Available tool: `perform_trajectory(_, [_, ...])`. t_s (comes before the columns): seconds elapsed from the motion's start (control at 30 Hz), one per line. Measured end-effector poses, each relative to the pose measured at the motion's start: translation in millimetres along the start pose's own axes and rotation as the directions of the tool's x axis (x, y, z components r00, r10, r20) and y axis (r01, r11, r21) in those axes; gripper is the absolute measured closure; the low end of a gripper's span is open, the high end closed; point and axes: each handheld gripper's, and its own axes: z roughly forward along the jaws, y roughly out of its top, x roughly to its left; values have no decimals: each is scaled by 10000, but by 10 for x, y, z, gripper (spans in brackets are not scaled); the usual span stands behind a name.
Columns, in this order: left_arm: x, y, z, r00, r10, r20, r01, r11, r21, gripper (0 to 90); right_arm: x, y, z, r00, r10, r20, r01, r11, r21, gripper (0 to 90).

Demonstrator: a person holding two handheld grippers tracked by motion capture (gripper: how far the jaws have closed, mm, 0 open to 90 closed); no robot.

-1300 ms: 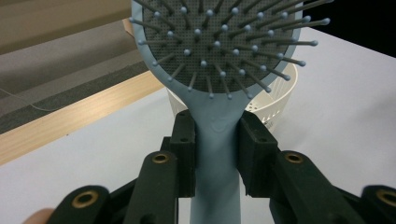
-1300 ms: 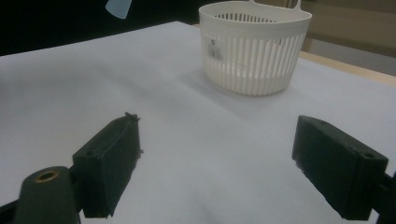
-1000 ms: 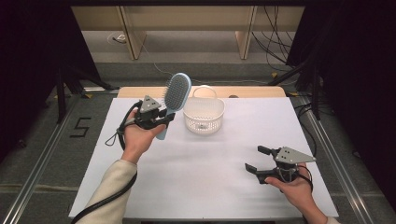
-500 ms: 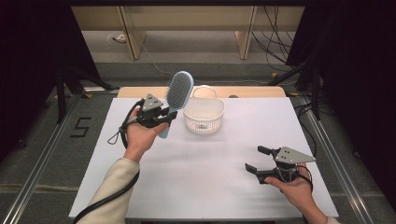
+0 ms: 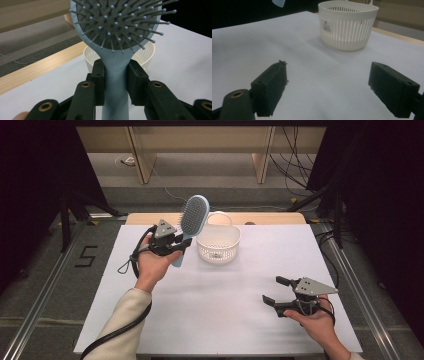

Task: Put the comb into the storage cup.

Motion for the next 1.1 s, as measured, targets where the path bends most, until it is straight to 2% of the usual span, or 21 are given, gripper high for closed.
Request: perform_trajectory(1.1, [-46, 39, 114, 9999, 48, 150, -48, 10000, -36, 700, 1, 1, 0, 10000, 30, 5, -30, 10000, -24, 164])
